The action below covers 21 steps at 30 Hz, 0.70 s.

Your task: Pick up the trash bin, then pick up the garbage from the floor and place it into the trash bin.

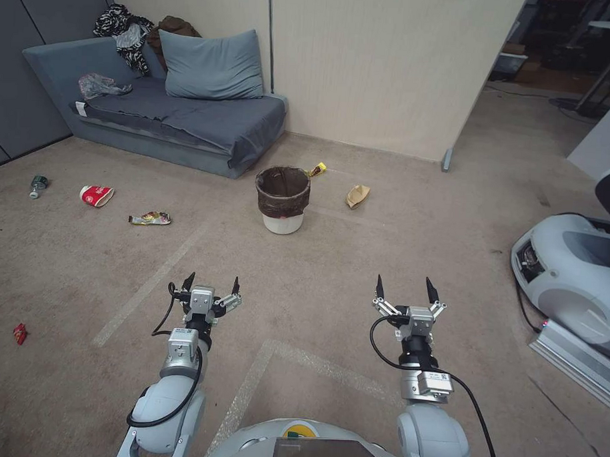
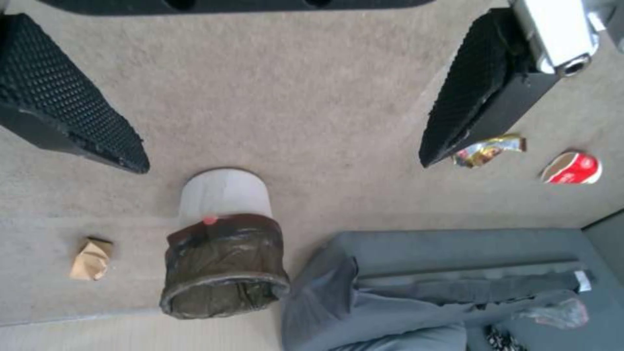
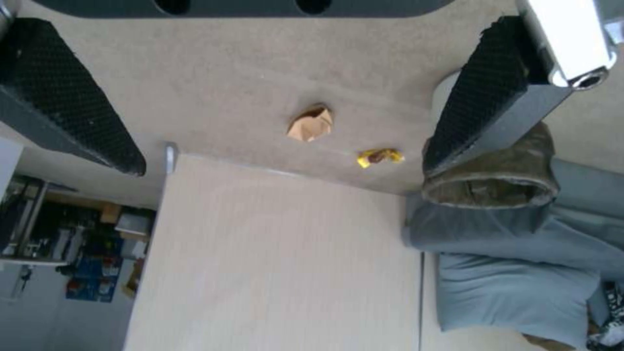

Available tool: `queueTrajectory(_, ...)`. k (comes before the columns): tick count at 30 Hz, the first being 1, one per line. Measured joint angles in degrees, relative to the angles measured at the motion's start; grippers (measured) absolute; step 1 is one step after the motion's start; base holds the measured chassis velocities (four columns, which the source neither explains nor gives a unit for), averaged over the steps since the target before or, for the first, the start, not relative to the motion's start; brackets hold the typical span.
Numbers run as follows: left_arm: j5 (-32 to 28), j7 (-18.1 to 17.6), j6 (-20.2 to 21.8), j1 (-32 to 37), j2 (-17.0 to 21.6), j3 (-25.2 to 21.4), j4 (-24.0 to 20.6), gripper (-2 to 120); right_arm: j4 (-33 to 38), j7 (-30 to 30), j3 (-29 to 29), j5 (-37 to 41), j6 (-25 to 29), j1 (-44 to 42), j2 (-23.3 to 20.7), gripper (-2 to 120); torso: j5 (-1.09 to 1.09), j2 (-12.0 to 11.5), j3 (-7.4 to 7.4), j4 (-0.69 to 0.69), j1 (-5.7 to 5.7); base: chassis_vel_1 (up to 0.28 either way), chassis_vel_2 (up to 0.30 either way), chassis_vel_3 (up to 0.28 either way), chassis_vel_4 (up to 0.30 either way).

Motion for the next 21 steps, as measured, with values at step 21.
queueTrajectory(21,-1.3,2.4,-0.2,0.1,0.1,0.8,-1.0,100,-0.9,0.0,0.0,-0.1,0.2,0.0,0.0,100,0.0,0.0,0.01,0.01,0.0,-0.255,0.263,0.267,-0.26)
